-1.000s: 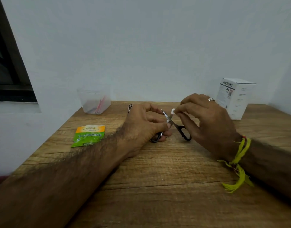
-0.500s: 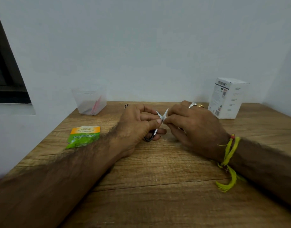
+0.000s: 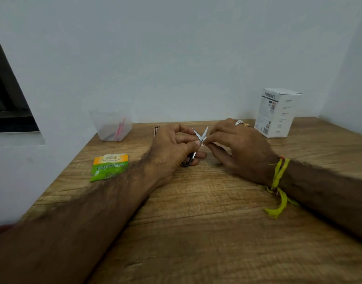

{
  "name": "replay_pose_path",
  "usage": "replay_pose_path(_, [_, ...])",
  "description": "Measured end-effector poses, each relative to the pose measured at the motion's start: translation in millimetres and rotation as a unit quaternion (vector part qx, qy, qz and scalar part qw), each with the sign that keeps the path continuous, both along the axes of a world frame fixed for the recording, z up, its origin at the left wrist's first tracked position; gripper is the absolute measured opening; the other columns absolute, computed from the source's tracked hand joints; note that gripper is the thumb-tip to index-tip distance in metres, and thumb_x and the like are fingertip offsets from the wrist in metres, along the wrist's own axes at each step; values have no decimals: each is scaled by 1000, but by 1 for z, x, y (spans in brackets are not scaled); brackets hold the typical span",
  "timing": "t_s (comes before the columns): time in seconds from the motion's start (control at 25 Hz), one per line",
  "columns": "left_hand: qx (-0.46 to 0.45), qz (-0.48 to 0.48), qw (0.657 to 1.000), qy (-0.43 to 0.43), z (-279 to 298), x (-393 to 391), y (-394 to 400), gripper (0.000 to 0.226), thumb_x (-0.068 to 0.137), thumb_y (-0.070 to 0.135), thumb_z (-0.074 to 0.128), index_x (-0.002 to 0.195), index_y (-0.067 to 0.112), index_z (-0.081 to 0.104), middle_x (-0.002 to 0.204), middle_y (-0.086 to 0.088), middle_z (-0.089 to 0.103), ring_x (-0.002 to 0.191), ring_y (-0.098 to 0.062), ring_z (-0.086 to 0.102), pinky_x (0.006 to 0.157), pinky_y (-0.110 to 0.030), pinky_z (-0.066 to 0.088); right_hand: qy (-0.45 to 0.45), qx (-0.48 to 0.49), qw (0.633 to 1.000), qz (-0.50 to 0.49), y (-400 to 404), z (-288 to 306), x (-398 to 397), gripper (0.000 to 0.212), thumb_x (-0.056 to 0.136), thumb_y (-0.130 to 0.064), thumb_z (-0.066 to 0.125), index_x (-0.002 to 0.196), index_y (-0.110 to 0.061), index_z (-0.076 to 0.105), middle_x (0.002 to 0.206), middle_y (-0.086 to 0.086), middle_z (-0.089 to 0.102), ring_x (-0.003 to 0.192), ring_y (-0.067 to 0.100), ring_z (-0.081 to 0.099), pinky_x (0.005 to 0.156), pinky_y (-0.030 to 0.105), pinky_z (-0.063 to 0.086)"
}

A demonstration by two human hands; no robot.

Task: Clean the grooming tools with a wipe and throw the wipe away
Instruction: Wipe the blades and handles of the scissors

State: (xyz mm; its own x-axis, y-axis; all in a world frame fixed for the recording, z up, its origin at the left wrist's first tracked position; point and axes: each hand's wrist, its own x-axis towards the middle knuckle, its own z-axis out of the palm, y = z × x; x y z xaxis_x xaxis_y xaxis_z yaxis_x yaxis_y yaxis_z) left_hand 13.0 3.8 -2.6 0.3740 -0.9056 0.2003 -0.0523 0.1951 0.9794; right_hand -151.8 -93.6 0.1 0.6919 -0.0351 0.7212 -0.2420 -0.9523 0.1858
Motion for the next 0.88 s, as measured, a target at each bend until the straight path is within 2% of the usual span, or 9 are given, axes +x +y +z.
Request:
replay_pose_path(0.12, [-1,-2,1000,0,0,-1,2,20,89,-6,69,102,4,59,94,-13,78,72,-32,76,52,-29,57,2,36,999,9,3,0,-3,8,90,-11,69,95,-9,74,97,3,69,86,26,64,68,43,52])
replay_pose_path(0.28, [-10,-2,1000,-5,0,-1,3,20,88,-7,70,102,3,59,94,-14,77,71,-33,76,51,-29,57,17,32,999,15,6,2,-7,7,89,-7,69,92,-6,74,95,6,69,87,27,65,68,44,52])
replay_pose_path(0.52, [-5,6,1000,-11,-1,1,1,22,88,-7,70,106,1,59,94,-12,77,71,-32,77,50,-28,56,9,57,998,2,6,0,-6,6,88,-9,70,91,-8,75,93,4,69,85,25,64,67,46,52])
replay_pose_path(0.76, [-9,12,1000,-14,-2,1,0,22,88,-7,69,106,1,58,88,-10,78,71,-31,77,51,-29,58,44,61,997,0,5,3,-9,10,92,-14,66,94,-10,75,94,2,69,86,22,63,68,43,51])
replay_pose_path(0.88, [-10,4,1000,-21,-2,0,0,23,89,-7,68,108,1,58,87,-9,78,69,-29,77,51,-29,58,-14,85,996,20,-2,5,-21,8,92,-12,66,94,-11,73,93,1,66,85,16,60,69,32,49])
